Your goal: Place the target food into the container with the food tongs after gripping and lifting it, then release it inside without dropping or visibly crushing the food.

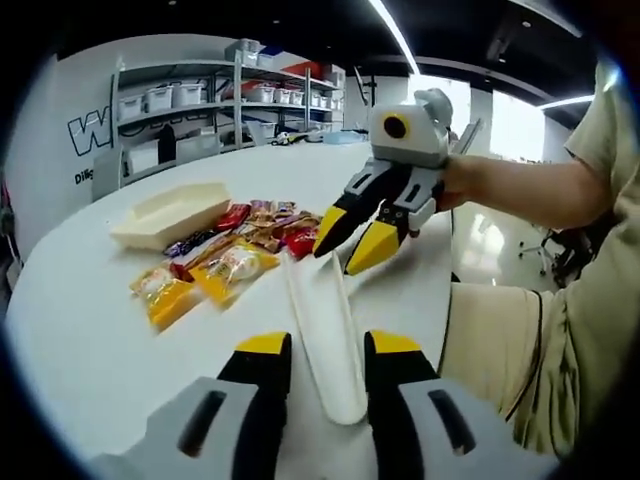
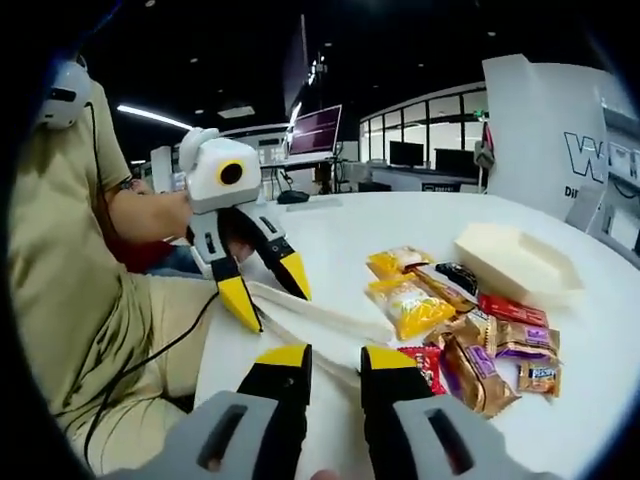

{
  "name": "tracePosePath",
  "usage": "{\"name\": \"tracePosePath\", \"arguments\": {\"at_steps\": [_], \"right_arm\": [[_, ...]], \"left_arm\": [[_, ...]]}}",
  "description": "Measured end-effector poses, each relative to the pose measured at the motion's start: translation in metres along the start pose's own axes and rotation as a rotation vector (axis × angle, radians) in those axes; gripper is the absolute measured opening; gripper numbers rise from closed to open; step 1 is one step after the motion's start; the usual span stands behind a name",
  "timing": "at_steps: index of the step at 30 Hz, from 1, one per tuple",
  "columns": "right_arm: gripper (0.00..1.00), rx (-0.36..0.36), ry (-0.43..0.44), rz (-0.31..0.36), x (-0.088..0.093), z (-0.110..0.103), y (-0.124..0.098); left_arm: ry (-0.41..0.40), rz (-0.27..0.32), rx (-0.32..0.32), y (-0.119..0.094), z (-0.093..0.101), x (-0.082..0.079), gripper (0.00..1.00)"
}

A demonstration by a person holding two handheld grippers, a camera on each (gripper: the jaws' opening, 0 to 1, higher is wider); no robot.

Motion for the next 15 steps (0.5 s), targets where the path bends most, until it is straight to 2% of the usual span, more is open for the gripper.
{"name": "tracePosePath", "arguments": {"at_steps": [4,15], "right_arm": [[0.08,-0.003,0.004,-0.006,0.001,-0.002,-0.004],[0.05,-0.006,0.002,-0.004,0.005,-0.01,-0.012]], "left_arm": [[0.005,-0.004,-0.006,-0.001,-0.003,0.0,0.2],[0.002,0.001,-0.026,0.0,-0.008,0.001,0.23]]}}
Point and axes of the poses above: the point that each gripper's makers call its tool centre point, and the gripper's own axes: y roughly forward along the fingers, z roughly to its right, x roughly out of its underside, the point moved 10 cm from there along -y, roughly backward along the fingers, and after that the axes turned 6 degrees about z, right-handed, at the moved point
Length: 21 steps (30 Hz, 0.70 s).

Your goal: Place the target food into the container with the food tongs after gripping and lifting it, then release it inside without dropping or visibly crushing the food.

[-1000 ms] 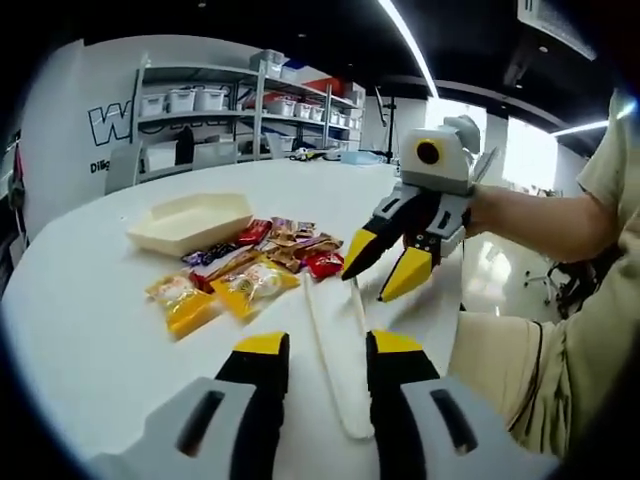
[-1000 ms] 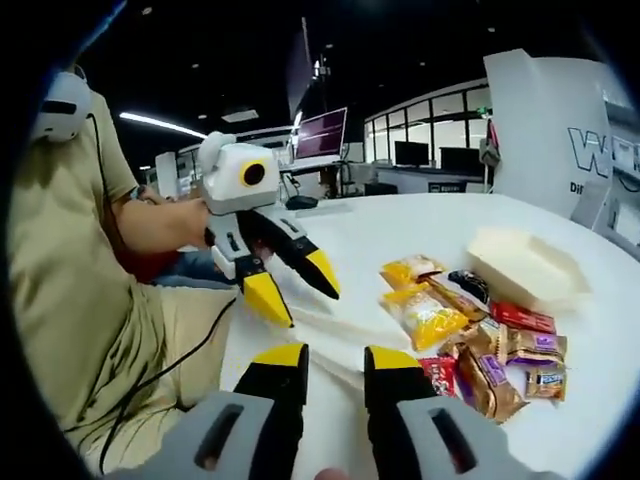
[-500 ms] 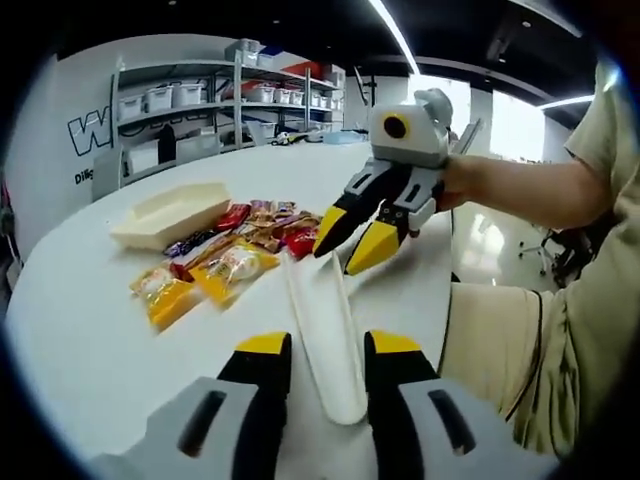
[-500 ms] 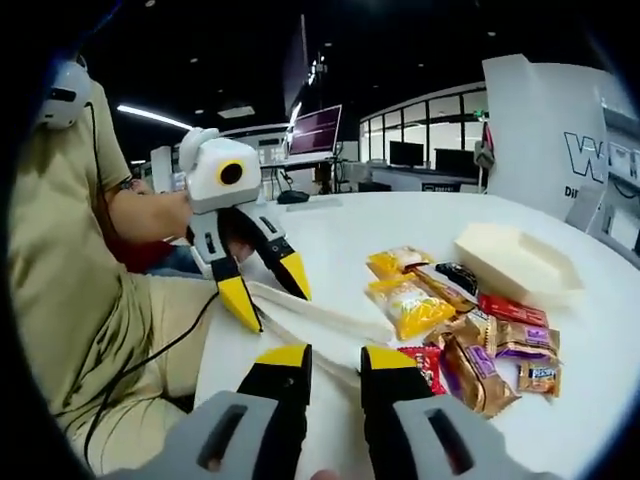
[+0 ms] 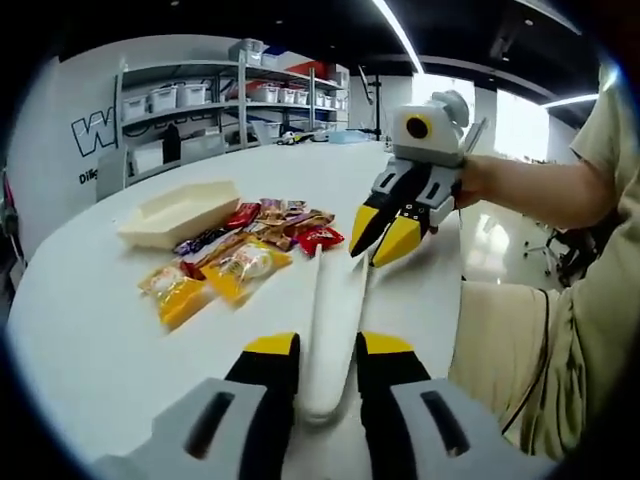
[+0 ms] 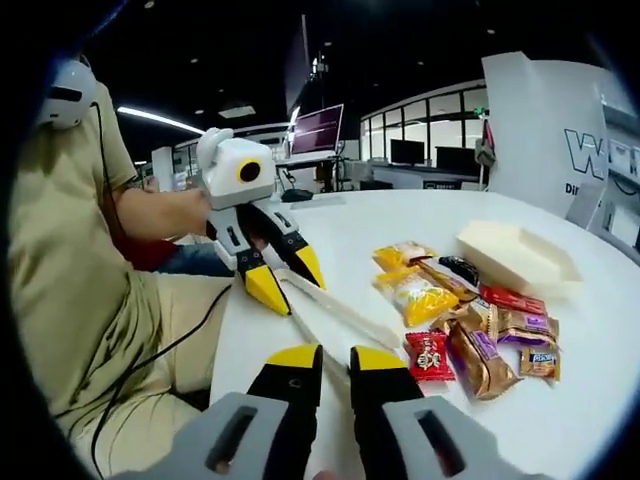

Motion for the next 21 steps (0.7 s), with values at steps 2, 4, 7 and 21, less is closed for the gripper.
{"name": "tracePosePath", "arguments": {"at_steps": [2,4,7,21], "right_arm": [[0.04,-0.001,0.007,0.001,0.0,-0.001,-0.001],[0.03,-0.002,0.008,0.002,0.001,-0.003,-0.002],[0.03,-0.006,0.012,0.002,0.001,-0.004,-0.004],[0.02,-0.009,0.018,-0.014,0.003,-0.008,-0.011]], "left_arm": [[0.003,-0.001,-0.002,0.0,-0.002,0.0,0.24],[0.006,-0.003,-0.003,0.001,-0.003,-0.001,0.25],[0.011,-0.005,0.0,0.002,-0.005,-0.001,0.26],[0.021,-0.004,0.03,0.009,-0.008,-0.004,0.29]]}}
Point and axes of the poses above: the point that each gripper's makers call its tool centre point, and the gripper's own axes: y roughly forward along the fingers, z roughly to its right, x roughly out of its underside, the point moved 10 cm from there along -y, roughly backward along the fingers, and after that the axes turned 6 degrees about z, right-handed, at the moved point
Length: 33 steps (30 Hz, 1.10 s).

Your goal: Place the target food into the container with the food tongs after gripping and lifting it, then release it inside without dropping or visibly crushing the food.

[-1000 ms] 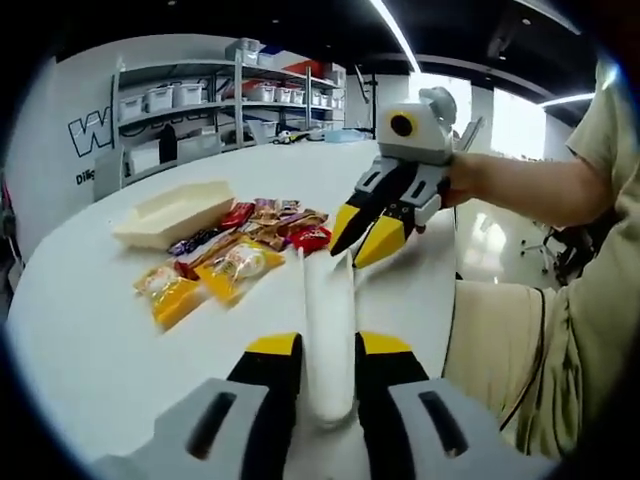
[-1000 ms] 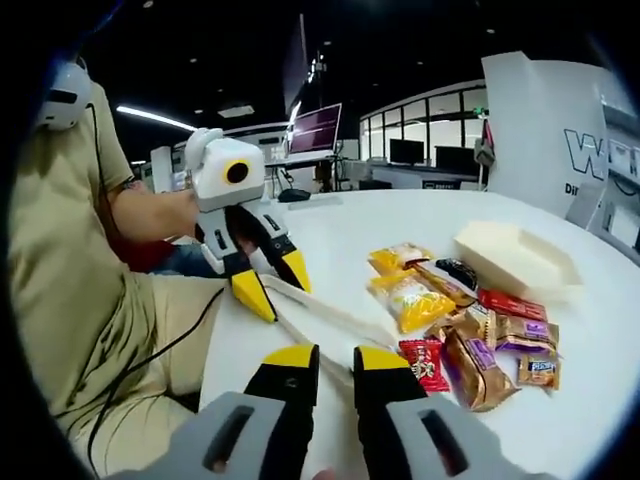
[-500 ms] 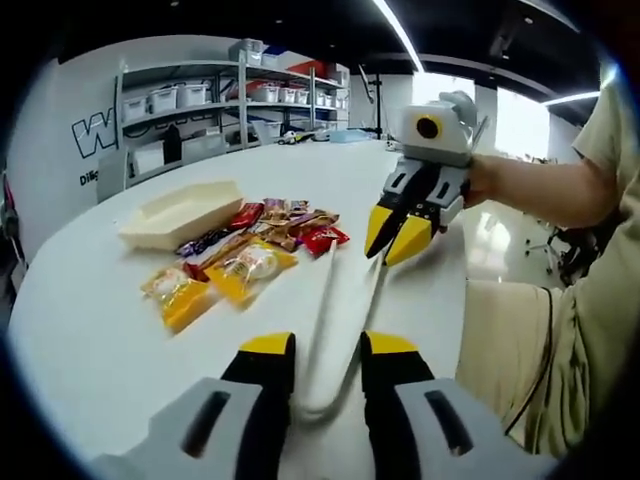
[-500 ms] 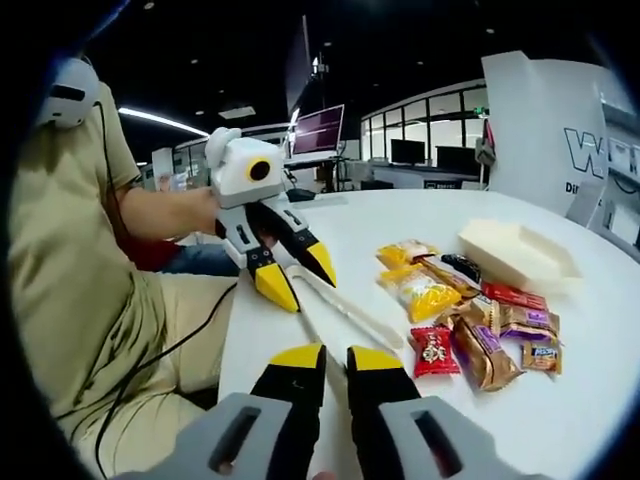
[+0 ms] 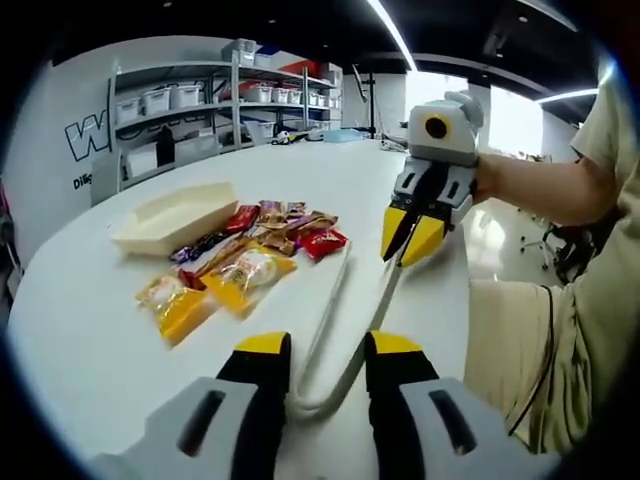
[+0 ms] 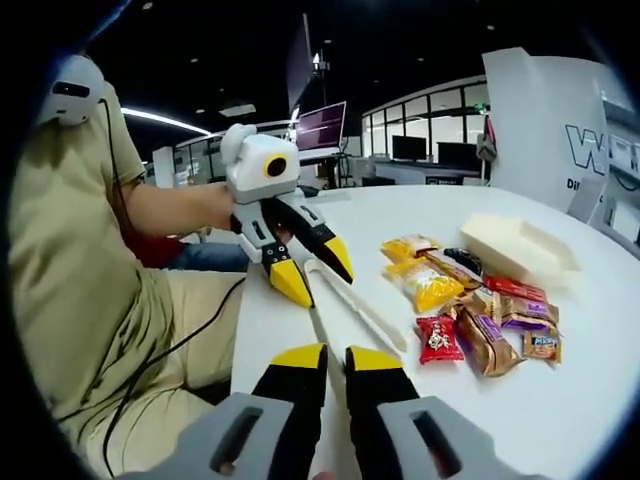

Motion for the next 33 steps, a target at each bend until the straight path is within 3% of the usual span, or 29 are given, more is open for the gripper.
{"name": "tracePosePath", "arguments": {"at_steps": [14,25,33], "right_arm": [[0.06,-0.007,-0.003,-0.011,0.0007,-0.0019,-0.0031],[0.02,-0.008,-0.001,-0.021,0.0013,-0.0015,-0.0042],[0.08,0.0,-0.01,-0.028,0.0027,-0.0004,-0.0018]], "left_arm": [[0.005,0.006,0.017,0.0031,-0.0019,-0.0009,0.3],[0.007,0.011,0.019,0.0025,-0.0027,-0.0007,0.31],[0.005,0.018,0.021,0.0033,-0.0011,-0.0005,0.3]]}}
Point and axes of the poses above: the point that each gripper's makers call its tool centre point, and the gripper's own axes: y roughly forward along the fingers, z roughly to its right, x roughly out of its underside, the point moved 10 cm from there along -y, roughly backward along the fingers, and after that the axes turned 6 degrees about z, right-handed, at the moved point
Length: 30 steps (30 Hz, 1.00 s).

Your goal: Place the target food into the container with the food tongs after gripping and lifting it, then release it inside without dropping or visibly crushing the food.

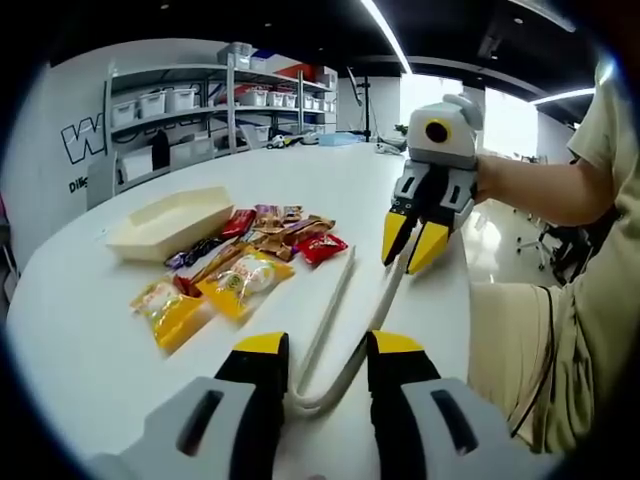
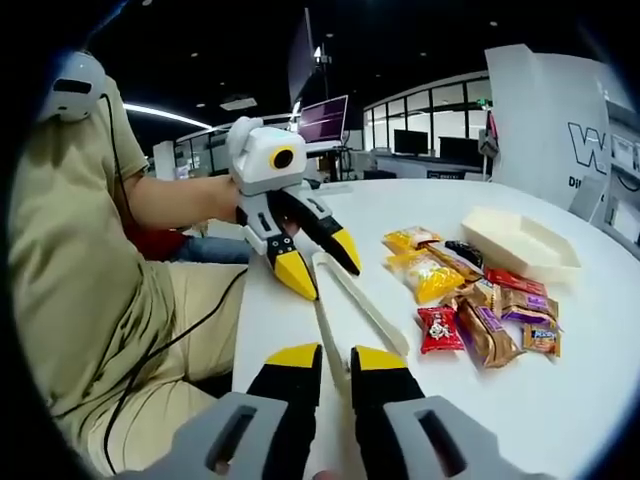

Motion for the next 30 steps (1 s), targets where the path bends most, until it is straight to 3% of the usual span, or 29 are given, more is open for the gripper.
{"name": "tracePosePath", "arguments": {"at_steps": [30], "right_arm": [[0.08,-0.057,-0.043,0.002,0.001,0.003,0.021]], "left_arm": [[0.009,0.006,0.021,0.003,-0.003,-0.001,0.3]]}}
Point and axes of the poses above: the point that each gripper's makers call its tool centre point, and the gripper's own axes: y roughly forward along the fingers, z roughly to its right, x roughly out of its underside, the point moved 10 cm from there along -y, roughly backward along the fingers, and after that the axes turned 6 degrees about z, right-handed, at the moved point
